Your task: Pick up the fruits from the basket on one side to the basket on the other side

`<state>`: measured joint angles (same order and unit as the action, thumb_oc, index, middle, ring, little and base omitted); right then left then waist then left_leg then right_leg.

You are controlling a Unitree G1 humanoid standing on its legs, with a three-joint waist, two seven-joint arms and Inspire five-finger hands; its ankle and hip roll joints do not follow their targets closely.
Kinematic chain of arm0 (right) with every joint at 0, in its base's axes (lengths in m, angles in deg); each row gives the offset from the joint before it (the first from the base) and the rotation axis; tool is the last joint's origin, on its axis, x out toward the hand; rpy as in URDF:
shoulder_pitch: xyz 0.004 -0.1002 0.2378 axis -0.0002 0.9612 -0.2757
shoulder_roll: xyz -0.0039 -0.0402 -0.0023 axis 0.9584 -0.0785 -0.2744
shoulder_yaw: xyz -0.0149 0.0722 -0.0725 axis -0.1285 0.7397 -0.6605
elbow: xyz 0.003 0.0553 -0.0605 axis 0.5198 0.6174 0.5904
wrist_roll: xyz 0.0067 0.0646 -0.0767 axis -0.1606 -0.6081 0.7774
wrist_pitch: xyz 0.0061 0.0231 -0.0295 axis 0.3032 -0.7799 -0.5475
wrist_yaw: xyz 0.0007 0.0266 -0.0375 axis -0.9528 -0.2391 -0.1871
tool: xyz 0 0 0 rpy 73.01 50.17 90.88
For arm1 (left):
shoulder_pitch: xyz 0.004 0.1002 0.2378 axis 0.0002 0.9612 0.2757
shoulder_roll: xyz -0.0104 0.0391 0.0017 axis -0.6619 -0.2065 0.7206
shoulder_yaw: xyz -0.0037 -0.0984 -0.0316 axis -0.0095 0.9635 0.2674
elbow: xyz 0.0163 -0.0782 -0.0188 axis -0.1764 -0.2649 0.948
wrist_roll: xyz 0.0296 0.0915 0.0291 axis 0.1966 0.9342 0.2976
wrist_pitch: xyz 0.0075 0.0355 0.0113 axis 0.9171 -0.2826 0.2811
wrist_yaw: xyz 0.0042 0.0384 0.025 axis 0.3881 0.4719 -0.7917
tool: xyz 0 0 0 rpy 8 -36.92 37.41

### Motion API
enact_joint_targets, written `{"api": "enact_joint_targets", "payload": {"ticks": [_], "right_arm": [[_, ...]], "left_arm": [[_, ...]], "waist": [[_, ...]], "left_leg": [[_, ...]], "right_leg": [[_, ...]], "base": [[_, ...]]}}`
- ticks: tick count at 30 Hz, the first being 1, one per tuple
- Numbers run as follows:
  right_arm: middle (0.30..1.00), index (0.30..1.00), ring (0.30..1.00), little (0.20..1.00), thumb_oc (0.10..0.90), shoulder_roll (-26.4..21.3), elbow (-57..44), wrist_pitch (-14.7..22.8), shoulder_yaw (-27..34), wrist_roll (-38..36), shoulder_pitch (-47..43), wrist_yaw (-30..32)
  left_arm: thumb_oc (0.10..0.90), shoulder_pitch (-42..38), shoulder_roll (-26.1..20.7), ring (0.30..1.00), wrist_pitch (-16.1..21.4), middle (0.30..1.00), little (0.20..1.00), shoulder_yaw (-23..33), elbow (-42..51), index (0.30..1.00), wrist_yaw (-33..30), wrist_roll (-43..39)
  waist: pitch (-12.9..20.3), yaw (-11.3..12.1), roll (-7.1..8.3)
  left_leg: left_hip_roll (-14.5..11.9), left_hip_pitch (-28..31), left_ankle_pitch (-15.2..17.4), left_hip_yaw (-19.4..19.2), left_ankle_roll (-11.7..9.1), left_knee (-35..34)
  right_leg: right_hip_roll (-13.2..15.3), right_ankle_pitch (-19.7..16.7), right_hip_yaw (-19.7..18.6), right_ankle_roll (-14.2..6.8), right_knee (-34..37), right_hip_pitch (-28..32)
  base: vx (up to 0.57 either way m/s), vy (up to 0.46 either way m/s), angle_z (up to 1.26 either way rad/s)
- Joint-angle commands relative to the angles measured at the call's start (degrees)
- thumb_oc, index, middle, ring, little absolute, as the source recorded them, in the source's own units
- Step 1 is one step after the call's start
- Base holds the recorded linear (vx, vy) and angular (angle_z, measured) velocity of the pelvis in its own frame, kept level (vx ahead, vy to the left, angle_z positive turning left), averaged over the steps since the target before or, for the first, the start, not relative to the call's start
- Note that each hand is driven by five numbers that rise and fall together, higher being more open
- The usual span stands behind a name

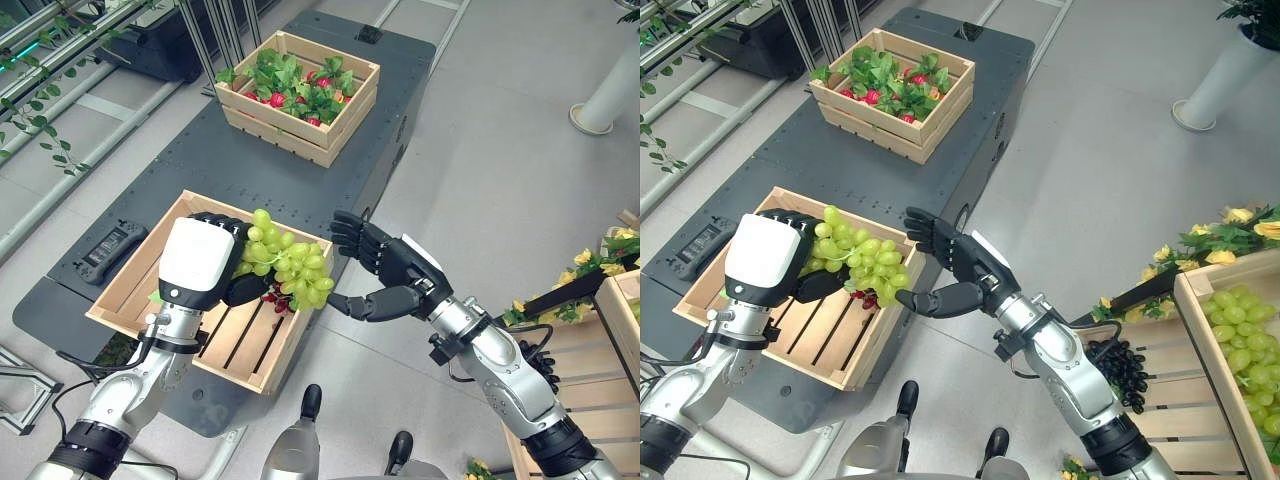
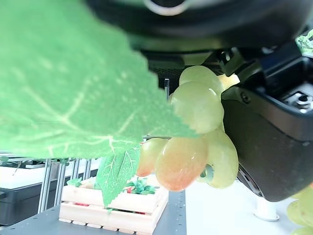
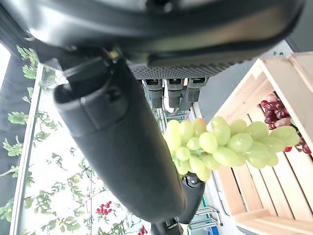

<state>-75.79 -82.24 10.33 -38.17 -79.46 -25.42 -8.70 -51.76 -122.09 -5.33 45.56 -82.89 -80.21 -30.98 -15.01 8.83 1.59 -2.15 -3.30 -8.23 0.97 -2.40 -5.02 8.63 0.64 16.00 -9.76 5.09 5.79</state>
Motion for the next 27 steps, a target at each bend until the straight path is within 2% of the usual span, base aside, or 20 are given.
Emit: {"api": "enact_joint_targets", "payload": {"ticks": [1, 4, 20, 24, 27], "right_arm": [[0.9, 0.9, 0.9, 0.9, 0.8, 0.1, -4.8, 1.7, -2.9, -1.1, -3.1, -2.1], [0.9, 0.9, 0.9, 0.9, 0.8, -0.6, -5.0, 0.4, -3.6, -1.4, -3.0, -2.0], [0.9, 0.9, 0.9, 0.9, 0.8, 0.3, -4.6, -1.2, -5.0, -1.4, -2.4, 2.9], [0.9, 0.9, 0.9, 0.9, 0.8, 0.3, -4.5, -0.9, -4.6, -1.1, -2.4, 4.2], [0.9, 0.9, 0.9, 0.9, 0.8, 0.0, -5.1, -1.2, -4.5, -2.5, -2.5, 3.8]], "left_arm": [[0.4, -6.5, 2.0, 0.3, 0.8, 0.3, 0.3, 1.5, 3.6, 0.3, -2.6, -3.6], [0.4, -6.5, 1.6, 0.3, 0.4, 0.3, 0.3, 1.8, 5.2, 0.3, -1.1, -4.4], [0.4, -7.2, 2.2, 0.3, 2.0, 0.3, 0.3, -0.7, 8.6, 0.3, 1.3, -4.2], [0.4, -7.6, 2.1, 0.3, 2.0, 0.3, 0.3, -2.2, 9.9, 0.3, 1.2, 0.8], [0.4, -8.9, 1.3, 0.3, 0.2, 0.3, 0.3, -4.2, 11.1, 0.3, 2.8, 2.5]], "waist": [[9.6, -0.3, -0.21], [10.0, -0.3, -0.17], [10.7, -0.6, -0.33], [10.8, -0.8, -0.37], [11.0, -1.3, -0.52]], "left_leg": [[4.8, 3.6, 7.6, 0.6, 0.4, 0.0], [4.9, 4.0, 7.7, 0.6, 0.4, 0.0], [5.0, 5.0, 8.1, 0.2, 0.6, 0.0], [5.0, 5.1, 8.2, 0.2, 0.7, 0.0], [5.0, 5.3, 8.3, -0.2, 0.7, 0.0]], "right_leg": [[-3.0, -1.6, 0.1, 2.6, -1.9, -3.0], [-2.9, -1.5, 0.1, 2.5, -1.8, -2.7], [-2.6, -1.9, -0.3, 2.1, -1.7, -2.4], [-2.5, -2.1, -0.4, 1.9, -1.5, -2.4], [-2.4, -2.2, -0.6, 1.7, -1.5, -2.4]], "base": [[0.0, 0.0, 0.0], [0.01, -0.007, 0.0], [0.01, -0.002, 0.0], [0.0, 0.0, 0.0], [0.0, 0.0, 0.0]]}}
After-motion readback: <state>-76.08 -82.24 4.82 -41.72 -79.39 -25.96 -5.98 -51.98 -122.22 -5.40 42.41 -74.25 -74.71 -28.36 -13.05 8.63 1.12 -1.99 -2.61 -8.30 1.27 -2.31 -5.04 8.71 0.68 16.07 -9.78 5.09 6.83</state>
